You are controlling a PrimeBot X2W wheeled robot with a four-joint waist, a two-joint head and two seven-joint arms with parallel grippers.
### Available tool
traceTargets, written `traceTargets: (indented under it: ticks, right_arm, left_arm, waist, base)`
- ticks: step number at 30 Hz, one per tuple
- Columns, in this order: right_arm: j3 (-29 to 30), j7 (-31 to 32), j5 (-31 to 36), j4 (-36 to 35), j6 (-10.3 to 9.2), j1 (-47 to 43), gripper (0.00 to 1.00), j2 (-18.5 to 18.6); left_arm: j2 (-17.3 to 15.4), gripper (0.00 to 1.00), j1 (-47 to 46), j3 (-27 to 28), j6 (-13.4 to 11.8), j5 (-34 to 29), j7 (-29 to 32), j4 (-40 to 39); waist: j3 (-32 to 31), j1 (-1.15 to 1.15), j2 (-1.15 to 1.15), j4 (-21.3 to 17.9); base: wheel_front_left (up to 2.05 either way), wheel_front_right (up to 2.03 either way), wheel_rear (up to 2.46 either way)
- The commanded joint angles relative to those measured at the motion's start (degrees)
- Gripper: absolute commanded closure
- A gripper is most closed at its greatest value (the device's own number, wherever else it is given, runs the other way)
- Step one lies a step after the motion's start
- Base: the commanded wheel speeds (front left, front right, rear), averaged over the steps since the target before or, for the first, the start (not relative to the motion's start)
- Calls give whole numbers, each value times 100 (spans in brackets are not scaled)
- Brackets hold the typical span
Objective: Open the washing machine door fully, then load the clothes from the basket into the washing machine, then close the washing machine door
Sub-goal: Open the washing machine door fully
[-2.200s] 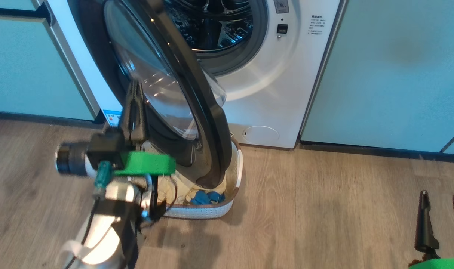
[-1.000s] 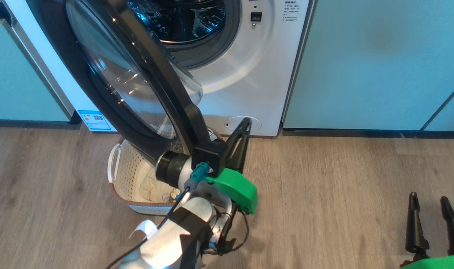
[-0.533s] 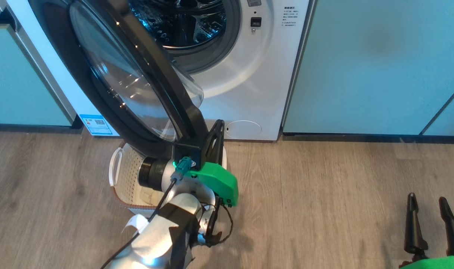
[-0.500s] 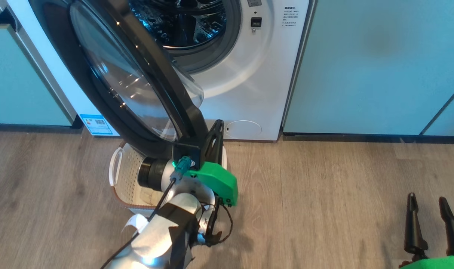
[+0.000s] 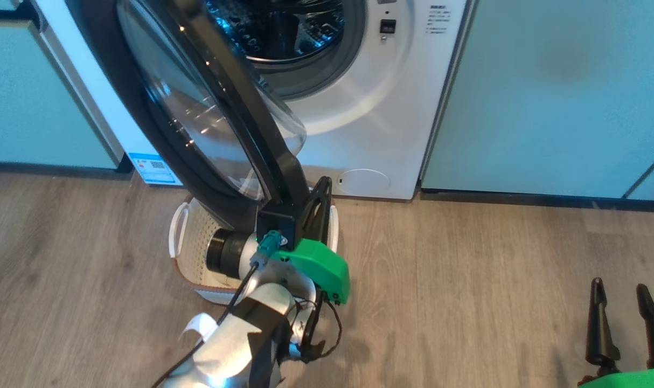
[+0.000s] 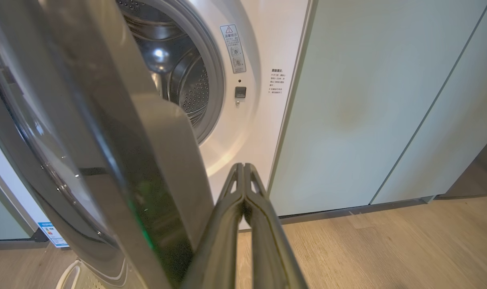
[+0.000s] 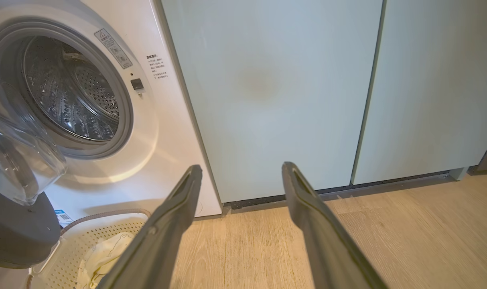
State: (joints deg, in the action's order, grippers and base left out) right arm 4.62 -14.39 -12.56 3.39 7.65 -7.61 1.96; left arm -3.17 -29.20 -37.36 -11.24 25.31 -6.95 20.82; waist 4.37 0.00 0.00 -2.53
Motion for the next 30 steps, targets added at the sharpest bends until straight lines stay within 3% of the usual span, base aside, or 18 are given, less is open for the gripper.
traceTargets:
  ticks: [1, 30]
  right_arm:
    - [-89, -61, 0, -200, -16, 216, 0, 92]
    - [-1, -61, 46, -222, -16, 244, 0, 92]
  left_arm:
    - [-184, 100, -105, 209, -119, -23, 24, -186]
    - [-508, 100, 573, 14, -631, -175, 128, -1119]
  waist:
    - [37, 0, 0, 81]
    - [120, 0, 0, 1380]
  base:
    - [0, 0, 0]
    - [0, 0, 0]
